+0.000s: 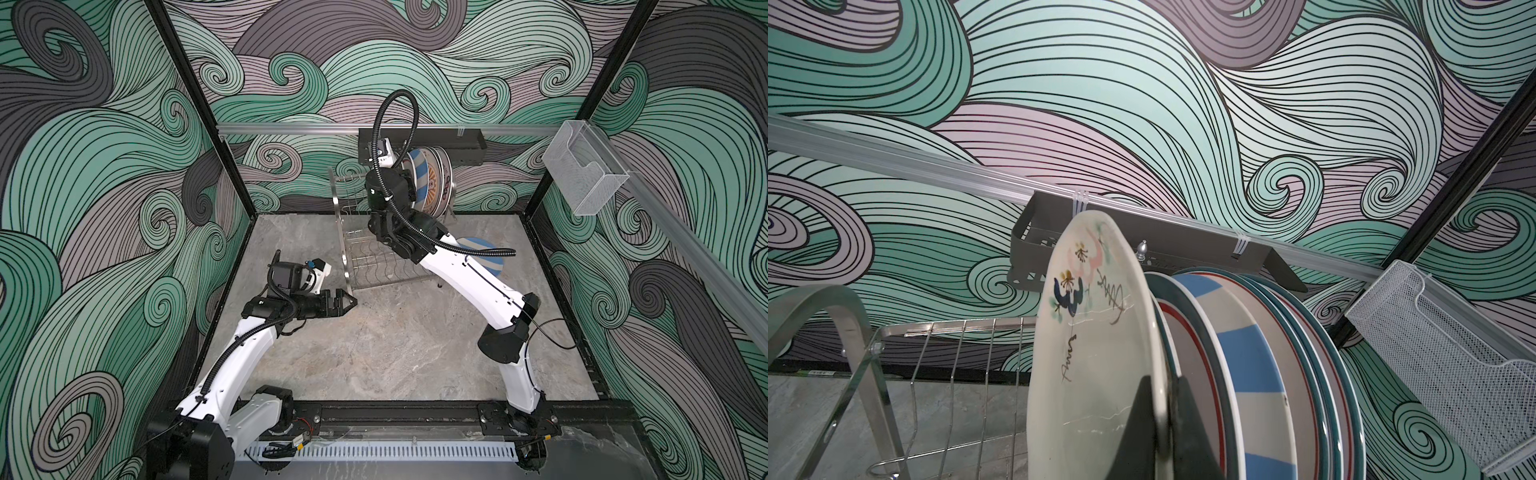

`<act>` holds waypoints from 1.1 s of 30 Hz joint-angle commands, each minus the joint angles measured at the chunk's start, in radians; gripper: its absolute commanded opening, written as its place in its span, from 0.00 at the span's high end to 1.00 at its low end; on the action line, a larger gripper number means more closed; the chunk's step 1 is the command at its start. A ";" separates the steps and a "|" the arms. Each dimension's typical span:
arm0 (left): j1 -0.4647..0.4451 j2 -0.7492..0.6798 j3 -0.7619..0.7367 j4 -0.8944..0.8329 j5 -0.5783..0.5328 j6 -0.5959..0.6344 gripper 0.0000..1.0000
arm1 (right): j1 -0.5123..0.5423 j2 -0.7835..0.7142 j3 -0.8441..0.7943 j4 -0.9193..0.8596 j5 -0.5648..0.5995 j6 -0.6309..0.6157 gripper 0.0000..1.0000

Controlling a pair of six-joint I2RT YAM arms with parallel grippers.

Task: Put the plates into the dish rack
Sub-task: 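Lower the cream plate into the rack slots in front of the other plates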

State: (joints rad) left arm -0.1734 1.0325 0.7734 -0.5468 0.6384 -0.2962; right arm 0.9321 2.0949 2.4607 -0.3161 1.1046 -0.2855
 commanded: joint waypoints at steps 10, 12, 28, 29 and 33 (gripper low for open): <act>-0.003 -0.010 0.019 -0.021 0.016 0.023 0.01 | -0.005 0.033 0.046 0.109 0.054 -0.013 1.00; -0.003 -0.011 0.019 -0.022 0.017 0.024 0.02 | -0.008 0.040 0.045 0.103 0.060 -0.011 1.00; -0.002 -0.003 0.019 -0.019 0.014 0.023 0.01 | 0.007 0.026 0.120 0.239 0.051 -0.215 1.00; -0.003 -0.003 0.018 -0.019 0.015 0.024 0.01 | 0.009 0.020 0.120 0.241 0.051 -0.218 1.00; -0.004 -0.002 0.018 -0.019 0.016 0.024 0.01 | 0.016 0.012 0.115 0.251 0.049 -0.224 1.00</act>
State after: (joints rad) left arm -0.1734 1.0325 0.7734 -0.5499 0.6395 -0.2909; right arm 0.9409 2.1593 2.5423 -0.1837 1.1305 -0.4870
